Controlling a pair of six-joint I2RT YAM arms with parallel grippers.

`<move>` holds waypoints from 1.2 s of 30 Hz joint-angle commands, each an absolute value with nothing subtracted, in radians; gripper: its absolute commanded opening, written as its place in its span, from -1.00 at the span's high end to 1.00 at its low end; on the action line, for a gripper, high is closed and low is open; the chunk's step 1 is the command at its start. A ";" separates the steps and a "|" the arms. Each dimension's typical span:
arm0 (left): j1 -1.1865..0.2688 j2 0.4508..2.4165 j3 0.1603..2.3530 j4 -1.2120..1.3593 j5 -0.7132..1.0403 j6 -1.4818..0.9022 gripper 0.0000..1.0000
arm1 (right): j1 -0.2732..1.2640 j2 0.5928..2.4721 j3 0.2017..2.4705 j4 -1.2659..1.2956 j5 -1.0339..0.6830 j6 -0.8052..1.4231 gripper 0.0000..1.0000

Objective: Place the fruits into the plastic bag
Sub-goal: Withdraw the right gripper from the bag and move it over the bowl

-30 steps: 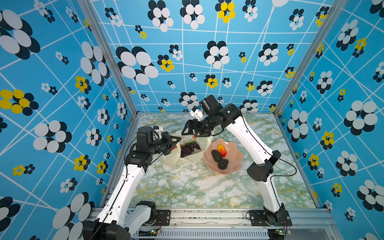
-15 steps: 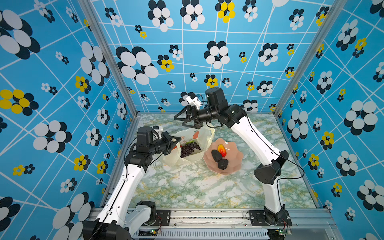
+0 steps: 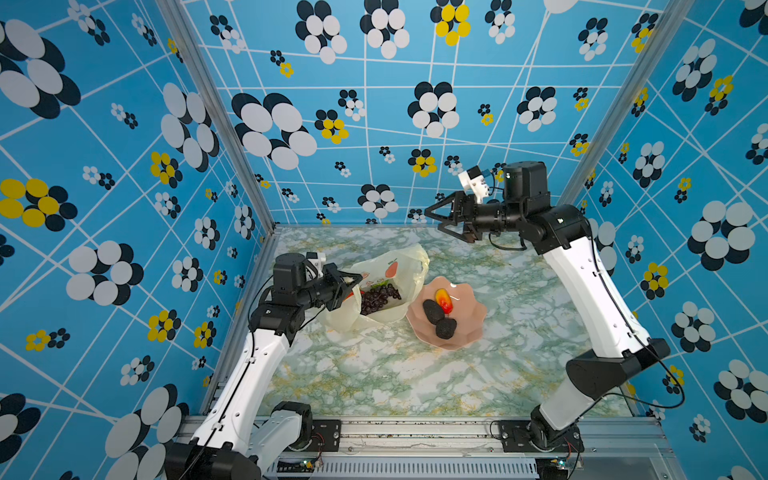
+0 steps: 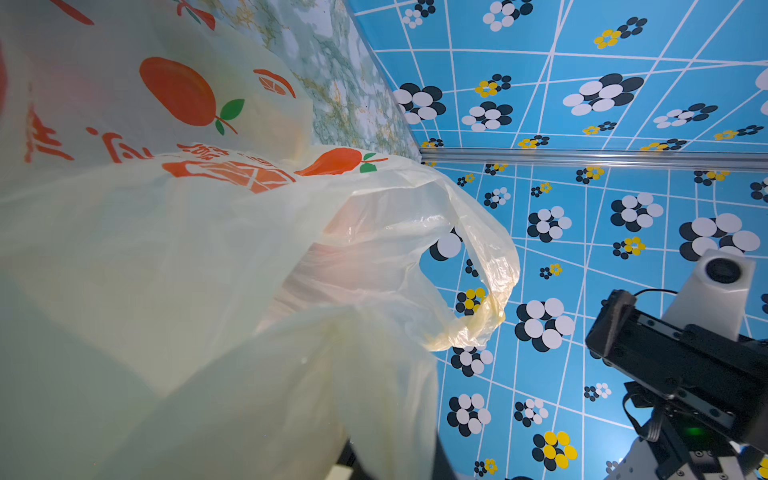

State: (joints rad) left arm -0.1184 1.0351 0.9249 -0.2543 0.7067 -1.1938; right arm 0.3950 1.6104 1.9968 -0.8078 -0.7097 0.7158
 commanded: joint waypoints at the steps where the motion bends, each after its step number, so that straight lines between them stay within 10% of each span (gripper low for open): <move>1: -0.124 1.025 0.927 -0.239 0.703 -1.183 1.00 | 0.352 1.503 1.804 -0.848 -0.633 0.677 -0.76; 19: -0.152 1.075 0.975 -0.257 0.697 -1.167 1.00 | 0.433 1.502 1.353 -1.115 -0.302 0.545 -0.57; 36: -0.137 1.045 0.953 -0.270 0.698 -1.167 1.00 | 0.549 1.767 1.393 -1.090 -0.217 0.523 -0.88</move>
